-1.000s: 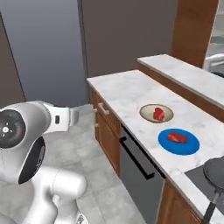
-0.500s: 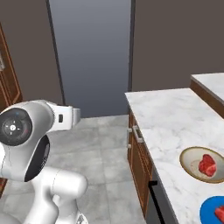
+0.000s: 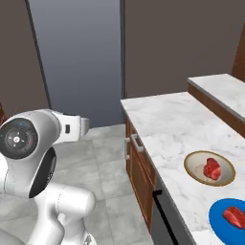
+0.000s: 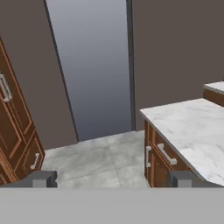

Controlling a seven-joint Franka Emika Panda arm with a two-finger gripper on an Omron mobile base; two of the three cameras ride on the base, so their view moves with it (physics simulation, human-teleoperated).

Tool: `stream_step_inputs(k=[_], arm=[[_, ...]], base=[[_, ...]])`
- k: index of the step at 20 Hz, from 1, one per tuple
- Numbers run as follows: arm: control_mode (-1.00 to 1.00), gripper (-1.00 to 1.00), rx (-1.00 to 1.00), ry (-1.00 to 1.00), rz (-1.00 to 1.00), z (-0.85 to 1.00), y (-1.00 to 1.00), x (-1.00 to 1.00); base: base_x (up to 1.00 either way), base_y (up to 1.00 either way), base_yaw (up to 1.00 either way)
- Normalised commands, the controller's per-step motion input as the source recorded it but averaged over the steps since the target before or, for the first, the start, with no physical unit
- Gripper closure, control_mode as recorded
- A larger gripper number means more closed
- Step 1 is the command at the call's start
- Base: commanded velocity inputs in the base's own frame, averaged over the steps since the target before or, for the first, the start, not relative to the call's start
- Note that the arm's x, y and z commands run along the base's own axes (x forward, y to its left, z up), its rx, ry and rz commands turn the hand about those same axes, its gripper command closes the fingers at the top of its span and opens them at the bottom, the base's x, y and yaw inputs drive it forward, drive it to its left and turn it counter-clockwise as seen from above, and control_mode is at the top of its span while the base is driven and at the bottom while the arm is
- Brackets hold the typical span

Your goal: Place one of the steaks on the plate and the other in the bowl. Then place the bowl in the fridge.

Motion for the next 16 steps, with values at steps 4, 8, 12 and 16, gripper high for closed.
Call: stream_step_inputs(k=[4, 8, 12, 16], arm=[[1.0, -1.0, 0.0, 0.0, 0.0, 0.0, 0.0, 0.0], [1.0, -1.0, 0.0, 0.0, 0.0, 0.0, 0.0, 0.0], [1.0, -1.0, 0.0, 0.0, 0.0, 0.0, 0.0, 0.0], [1.0, -1.0, 0.0, 0.0, 0.0, 0.0, 0.0, 0.0]], base=[[0.32, 0.28, -0.56], [0.5, 0.14, -0.63], [0.69, 0.23, -0.63], [0.79, 0.36, -0.61]])
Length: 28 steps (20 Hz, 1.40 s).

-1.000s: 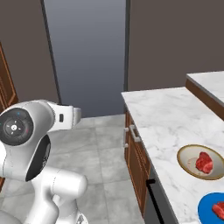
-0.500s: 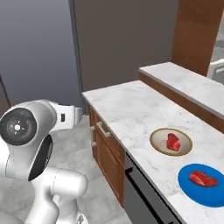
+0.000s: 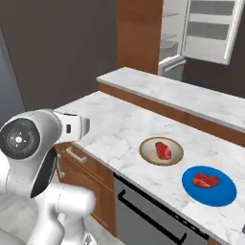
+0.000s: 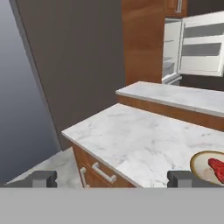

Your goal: Place one of the steaks on the plate and the other in the bowl. Then place the bowl in the fridge.

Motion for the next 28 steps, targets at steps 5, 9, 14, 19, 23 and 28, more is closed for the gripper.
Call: stream_step_inputs(k=[5, 9, 14, 19, 23, 28], arm=[[1.0, -1.0, 0.0, 0.0, 0.0, 0.0, 0.0, 0.0], [1.0, -1.0, 0.0, 0.0, 0.0, 0.0, 0.0, 0.0], [1.0, -1.0, 0.0, 0.0, 0.0, 0.0, 0.0, 0.0], [1.0, -1.0, 0.0, 0.0, 0.0, 0.0, 0.0, 0.0], [1.0, -1.0, 0.0, 0.0, 0.0, 0.0, 0.0, 0.0], [-1.0, -1.0, 0.0, 0.0, 0.0, -0.01, 0.0, 0.17]], base=[[0.63, 0.17, -0.6], [0.12, -0.01, -0.55], [0.21, 0.05, -0.41], [0.14, 0.03, -0.04], [0.04, 0.0, 0.0], [0.24, 0.0, 0.0]])
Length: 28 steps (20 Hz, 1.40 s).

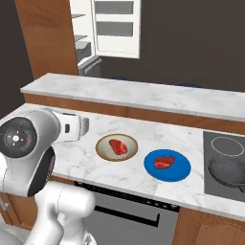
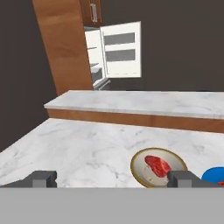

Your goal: Place one of the steaks on the plate and the other in the bowl. Then place the bowl in the fridge.

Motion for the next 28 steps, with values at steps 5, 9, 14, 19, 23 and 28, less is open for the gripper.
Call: stream_step_inputs(k=[5, 9, 14, 19, 23, 28], arm=[[-1.0, -1.0, 0.03, 0.07, 0.02, -0.18, -0.11, 0.95], [-1.0, -1.0, 0.01, 0.18, 0.0, -0.08, -0.01, 0.47], [-1.0, -1.0, 0.01, 0.11, -0.05, -0.23, 0.0, 0.04], [-1.0, -1.0, 0.25, 0.16, -0.28, -0.58, -0.03, -0.05], [-1.0, -1.0, 0.41, 0.1, -0.34, -0.55, -0.01, -0.1], [-1.0, -1.0, 0.47, 0.08, -0.41, -0.2, -0.09, -0.18]], base=[[0.0, 0.0, 0.0], [0.0, 0.0, 0.0], [0.0, 0.0, 0.0], [0.0, 0.0, 0.0], [0.0, 0.0, 0.0], [0.0, 0.0, 0.0]])
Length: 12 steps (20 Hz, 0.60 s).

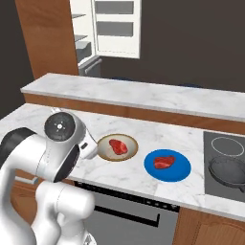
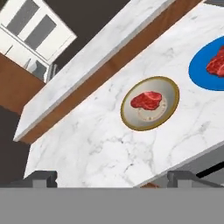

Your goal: Place one of the steaks on the plate and the other in the bowl. Then place the bowl in the fridge.

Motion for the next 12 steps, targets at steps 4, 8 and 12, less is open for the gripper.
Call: stream_step_inputs(k=[4, 8, 12], arm=[[-1.0, -1.0, 0.43, 0.24, -0.36, -0.13, -0.11, 0.01], [-1.0, -1.0, 0.33, 0.53, -0.2, -0.01, -0.08, 0.35], [-1.0, -1.0, 0.21, 0.28, -0.03, -0.22, -0.23, 0.24]], base=[[0.0, 0.0, 0.0], [0.0, 0.0, 0.0], [0.0, 0.0, 0.0]])
